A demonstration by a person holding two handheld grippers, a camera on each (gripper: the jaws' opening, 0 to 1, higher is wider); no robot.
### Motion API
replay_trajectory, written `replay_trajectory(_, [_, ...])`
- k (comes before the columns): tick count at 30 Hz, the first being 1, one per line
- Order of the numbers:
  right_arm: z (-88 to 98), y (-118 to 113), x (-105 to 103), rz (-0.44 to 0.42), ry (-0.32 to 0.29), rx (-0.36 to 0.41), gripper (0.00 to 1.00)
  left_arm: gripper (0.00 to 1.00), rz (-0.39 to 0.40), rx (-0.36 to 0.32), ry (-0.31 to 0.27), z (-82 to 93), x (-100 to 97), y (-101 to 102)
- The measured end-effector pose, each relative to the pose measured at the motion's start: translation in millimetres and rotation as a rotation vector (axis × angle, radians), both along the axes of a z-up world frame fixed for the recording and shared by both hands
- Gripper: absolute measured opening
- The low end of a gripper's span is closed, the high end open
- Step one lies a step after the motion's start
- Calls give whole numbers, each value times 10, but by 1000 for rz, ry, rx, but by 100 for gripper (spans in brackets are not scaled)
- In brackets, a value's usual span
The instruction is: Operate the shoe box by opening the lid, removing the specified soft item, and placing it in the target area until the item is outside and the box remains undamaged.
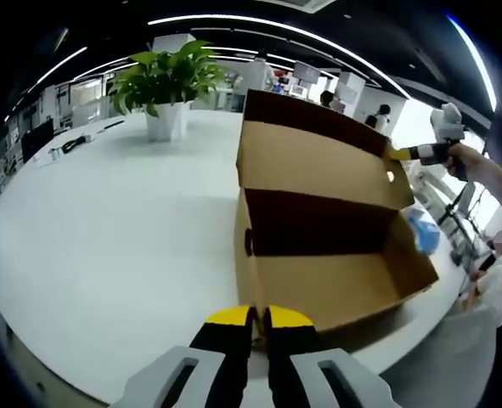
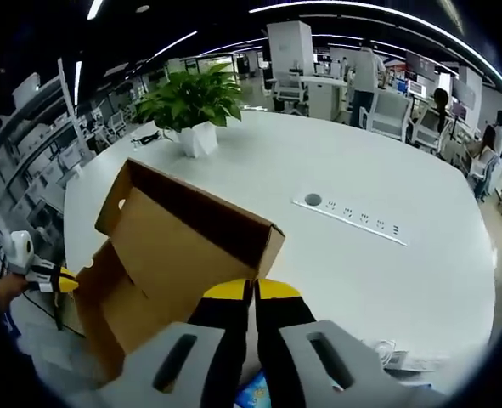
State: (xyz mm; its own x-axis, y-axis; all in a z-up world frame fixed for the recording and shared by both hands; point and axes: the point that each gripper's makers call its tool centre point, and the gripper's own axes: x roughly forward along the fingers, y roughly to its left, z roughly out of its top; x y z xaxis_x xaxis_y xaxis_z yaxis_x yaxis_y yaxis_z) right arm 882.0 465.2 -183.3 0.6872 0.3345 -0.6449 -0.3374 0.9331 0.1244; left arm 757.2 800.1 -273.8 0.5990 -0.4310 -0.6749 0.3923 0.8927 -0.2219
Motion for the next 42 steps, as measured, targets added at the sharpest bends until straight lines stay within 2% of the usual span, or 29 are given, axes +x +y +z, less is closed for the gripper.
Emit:
replay_trajectory(3, [29, 6, 9, -4, -16, 8, 0, 5, -2, 3, -1, 1, 6, 1])
replay_trajectory(7, [123, 19, -144, -11, -46, 15, 0, 5, -10, 8, -2, 1, 4, 7])
replay_trajectory(18, [267, 107, -387, -17, -106, 36, 0, 6, -8, -16, -5, -4, 8, -5])
replay_trajectory(26, [303, 158, -578, -16, -150, 27, 0, 6, -10, -15, -15, 15, -17, -11])
replay_trajectory(30, [319, 187, -702, -22, -162, 41, 0, 6, -12, -12, -20, 28, -19, -20])
replay_trajectory(35, [316, 195, -757, -16, -175, 36, 0, 6, -19, -6, -28, 21, -8, -8])
replay_trajectory(42, [293, 259, -978, -2, -191, 15, 1, 7, -38, 2, -46, 14, -3, 8])
